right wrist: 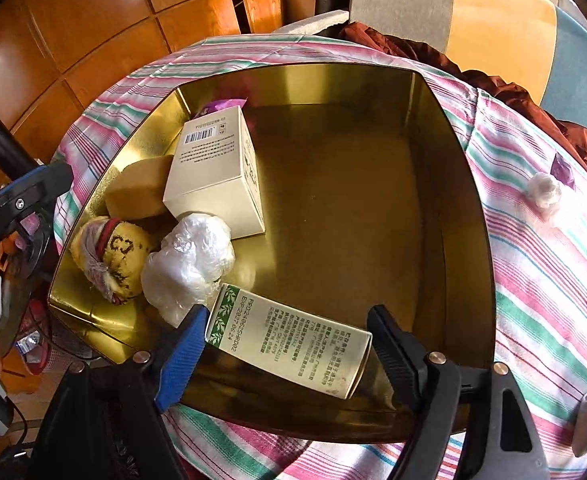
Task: Organize objects
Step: 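Lower the green-and-white box into the gold tray and open the right gripper, then move both tools back toward the remaining items on the cloth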
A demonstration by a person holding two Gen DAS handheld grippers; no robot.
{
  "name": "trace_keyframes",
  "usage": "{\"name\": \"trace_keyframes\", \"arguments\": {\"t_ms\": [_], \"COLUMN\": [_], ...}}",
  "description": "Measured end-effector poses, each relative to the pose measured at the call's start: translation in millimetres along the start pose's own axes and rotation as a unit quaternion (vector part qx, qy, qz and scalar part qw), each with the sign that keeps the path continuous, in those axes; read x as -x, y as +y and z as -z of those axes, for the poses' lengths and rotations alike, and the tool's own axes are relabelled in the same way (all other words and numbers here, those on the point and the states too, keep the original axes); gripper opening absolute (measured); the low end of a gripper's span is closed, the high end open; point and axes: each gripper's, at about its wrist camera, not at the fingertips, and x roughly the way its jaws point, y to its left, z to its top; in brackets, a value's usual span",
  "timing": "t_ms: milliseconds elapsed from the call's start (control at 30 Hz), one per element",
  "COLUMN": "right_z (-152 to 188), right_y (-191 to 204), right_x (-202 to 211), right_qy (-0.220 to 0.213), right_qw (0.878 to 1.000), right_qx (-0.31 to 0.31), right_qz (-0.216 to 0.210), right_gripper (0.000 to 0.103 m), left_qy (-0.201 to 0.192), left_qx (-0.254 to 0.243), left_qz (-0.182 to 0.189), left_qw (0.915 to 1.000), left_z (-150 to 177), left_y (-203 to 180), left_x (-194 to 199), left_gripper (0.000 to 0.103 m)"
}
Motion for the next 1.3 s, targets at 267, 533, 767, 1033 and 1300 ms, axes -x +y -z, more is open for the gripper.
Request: {"name": "trace_keyframes", "arguments": {"t_ms": [267, 533, 767, 1033, 1300], "right_z": [1, 0, 8, 38, 104], "right_y": [0, -11, -69, -175, -301], "right_x": [14, 30, 70, 122, 181], "right_qy": [-0.024, -0.048, -0.095, -0.109, -0.153], "right_qw": [1.000, 0.999, 0.991, 0.967, 0.890], "right_qx": [0.005, -0.014, -0.085, -0.195, -0.377], "right_qz": [-0.013, -0.009, 0.033, 0.124, 0.207], "right_gripper": [0.085, 0.086, 0.086, 0.086, 0.086], "left_qy": [0.007, 0.007, 0.011, 0.015, 0.015], "left_qx": [-0.006, -0.009, -0.012, -0.031, -0.075], "left_qz": [0.001, 0.000, 0.017, 0.043, 0.090], "left_qw": [1.0000, 0.9999, 0.9997, 0.9985, 0.9930], "left_z": [2, 3, 1, -5, -17], "left_y": [-6, -8, -15, -37, -89], "left_x": [-1, 1, 1, 3, 7], "left_gripper": [0.069, 0.072, 0.077, 0.078, 0.079]}}
